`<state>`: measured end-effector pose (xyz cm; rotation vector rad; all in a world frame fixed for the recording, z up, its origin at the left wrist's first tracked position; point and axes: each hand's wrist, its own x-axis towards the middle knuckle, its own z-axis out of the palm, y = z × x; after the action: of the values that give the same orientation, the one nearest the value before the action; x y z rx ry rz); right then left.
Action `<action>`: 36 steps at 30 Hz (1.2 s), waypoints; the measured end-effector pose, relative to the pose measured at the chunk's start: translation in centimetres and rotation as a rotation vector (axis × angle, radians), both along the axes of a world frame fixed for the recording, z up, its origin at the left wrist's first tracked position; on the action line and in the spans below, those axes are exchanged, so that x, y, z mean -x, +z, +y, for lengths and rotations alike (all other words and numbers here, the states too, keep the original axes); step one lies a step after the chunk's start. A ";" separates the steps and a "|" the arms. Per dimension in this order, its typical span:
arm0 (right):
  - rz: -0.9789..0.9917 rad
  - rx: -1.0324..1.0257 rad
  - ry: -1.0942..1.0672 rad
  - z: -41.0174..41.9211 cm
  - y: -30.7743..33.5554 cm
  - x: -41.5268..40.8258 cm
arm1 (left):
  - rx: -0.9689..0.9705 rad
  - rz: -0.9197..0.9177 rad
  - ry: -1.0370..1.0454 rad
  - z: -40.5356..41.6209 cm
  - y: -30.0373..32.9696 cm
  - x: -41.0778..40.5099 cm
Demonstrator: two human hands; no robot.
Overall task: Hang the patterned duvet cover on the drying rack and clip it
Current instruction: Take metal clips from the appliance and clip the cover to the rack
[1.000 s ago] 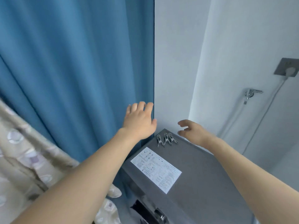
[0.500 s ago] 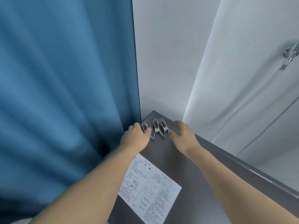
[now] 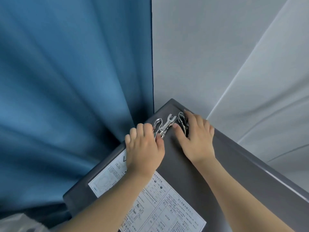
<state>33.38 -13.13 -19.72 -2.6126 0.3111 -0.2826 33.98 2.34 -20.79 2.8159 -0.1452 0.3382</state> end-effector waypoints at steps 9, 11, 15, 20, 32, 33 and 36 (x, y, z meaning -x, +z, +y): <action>-0.006 -0.077 -0.030 -0.1 0.1 -1.4 | 0.100 0.030 -0.041 0.4 0.1 -0.2; 0.006 -0.087 -0.034 -0.2 0.1 -1.5 | 0.095 0.036 -0.047 0.4 0.1 -0.2; 0.026 -0.063 -0.012 -0.2 0.0 -1.6 | 0.098 0.090 -0.058 0.4 0.7 -0.1; -0.029 -0.174 -0.036 -0.3 0.1 -1.4 | 0.139 0.151 -0.066 0.4 1.0 0.0; -0.015 -0.163 0.043 -0.6 0.1 1.0 | 0.271 0.034 -0.016 0.6 0.4 0.1; -0.004 -0.150 0.026 -0.5 0.1 1.4 | 0.260 0.034 -0.020 0.5 0.5 0.0; 0.052 0.048 -0.009 0.1 -0.2 1.9 | 0.242 0.047 -0.011 0.4 0.6 0.0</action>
<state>31.48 -13.07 -19.95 -2.6700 0.3373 -0.2284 33.98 2.73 -20.23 2.5805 -0.1017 0.2679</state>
